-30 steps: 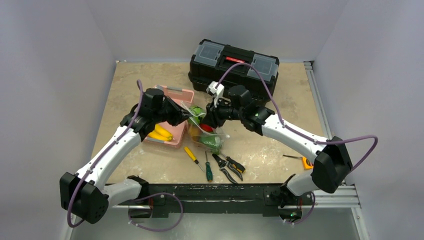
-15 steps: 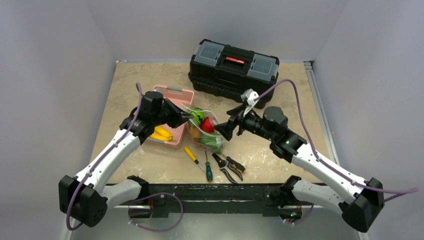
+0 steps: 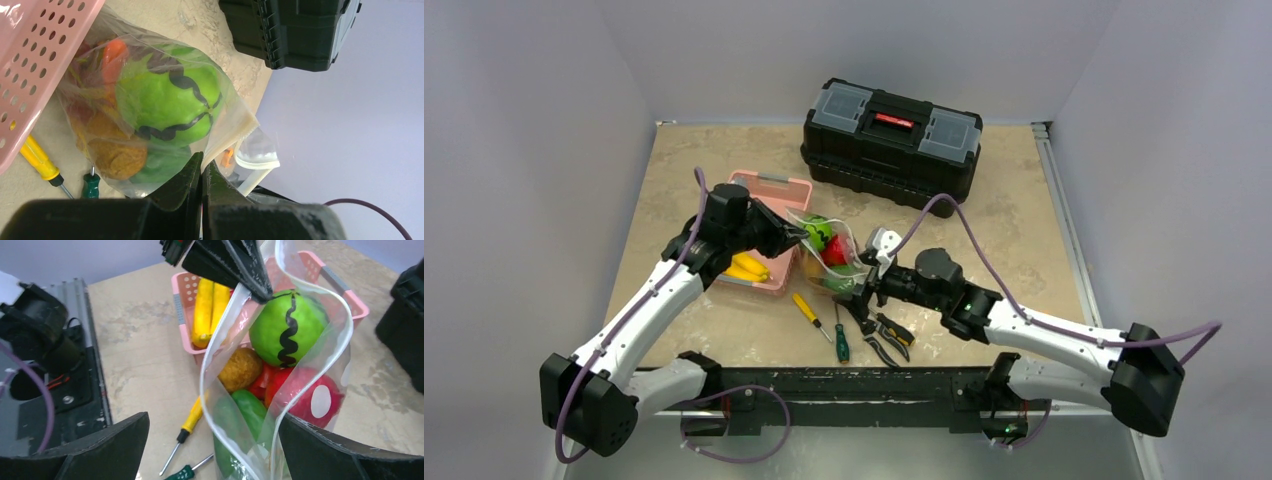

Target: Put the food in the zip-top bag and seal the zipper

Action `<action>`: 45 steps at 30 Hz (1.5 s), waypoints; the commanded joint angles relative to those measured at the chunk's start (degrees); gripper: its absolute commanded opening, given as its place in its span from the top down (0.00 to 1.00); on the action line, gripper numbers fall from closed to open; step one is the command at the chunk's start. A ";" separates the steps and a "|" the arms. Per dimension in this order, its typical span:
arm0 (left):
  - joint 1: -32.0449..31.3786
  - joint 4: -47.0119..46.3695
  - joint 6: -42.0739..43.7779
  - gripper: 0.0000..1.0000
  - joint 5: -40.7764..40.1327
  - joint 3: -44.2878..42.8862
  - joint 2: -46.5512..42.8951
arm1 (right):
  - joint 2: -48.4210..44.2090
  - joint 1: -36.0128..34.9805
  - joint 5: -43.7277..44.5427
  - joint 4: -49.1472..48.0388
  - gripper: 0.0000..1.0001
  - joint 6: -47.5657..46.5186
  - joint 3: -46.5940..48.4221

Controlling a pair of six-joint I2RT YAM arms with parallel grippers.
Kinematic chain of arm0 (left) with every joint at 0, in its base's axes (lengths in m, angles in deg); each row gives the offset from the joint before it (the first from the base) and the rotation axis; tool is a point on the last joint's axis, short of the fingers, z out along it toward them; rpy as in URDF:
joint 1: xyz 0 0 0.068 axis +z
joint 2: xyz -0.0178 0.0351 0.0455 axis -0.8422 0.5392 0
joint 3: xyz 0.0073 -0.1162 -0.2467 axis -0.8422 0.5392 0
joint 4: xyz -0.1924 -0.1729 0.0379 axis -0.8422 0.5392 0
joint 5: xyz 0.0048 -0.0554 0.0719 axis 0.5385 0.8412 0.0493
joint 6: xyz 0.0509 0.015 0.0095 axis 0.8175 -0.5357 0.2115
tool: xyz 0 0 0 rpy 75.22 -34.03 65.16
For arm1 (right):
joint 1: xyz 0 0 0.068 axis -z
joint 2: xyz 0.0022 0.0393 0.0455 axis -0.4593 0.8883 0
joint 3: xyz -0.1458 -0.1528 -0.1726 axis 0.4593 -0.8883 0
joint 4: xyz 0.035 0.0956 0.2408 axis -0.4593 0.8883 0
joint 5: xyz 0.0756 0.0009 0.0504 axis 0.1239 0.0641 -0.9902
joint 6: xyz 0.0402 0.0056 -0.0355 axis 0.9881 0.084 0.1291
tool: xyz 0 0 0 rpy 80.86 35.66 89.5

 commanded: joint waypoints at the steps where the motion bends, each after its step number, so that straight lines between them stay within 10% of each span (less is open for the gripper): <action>1: 0.22 -1.17 -2.13 1.00 0.03 -0.99 -0.95 | 2.33 -3.08 18.94 -2.11 0.01 -4.87 5.66; 14: 0.22 1.50 0.72 1.00 -1.73 -2.69 -3.40 | 10.22 -3.10 23.55 0.96 0.50 -7.86 12.82; 19: 0.39 0.88 8.62 0.84 -0.41 -4.05 -3.81 | 9.60 -3.06 22.16 1.36 0.98 -7.83 12.19; 27: 0.39 -4.12 43.83 0.29 4.69 -7.24 -12.42 | 10.90 -1.96 11.60 0.16 1.00 -9.42 12.18; 38: -1.48 -5.43 95.10 0.22 27.05 -8.88 -9.64 | 9.85 7.57 -7.02 -2.19 1.00 -4.94 12.91; 45: -3.59 -3.67 104.87 0.19 28.88 -13.38 2.15 | 10.23 8.78 -11.71 0.01 1.00 -5.06 13.44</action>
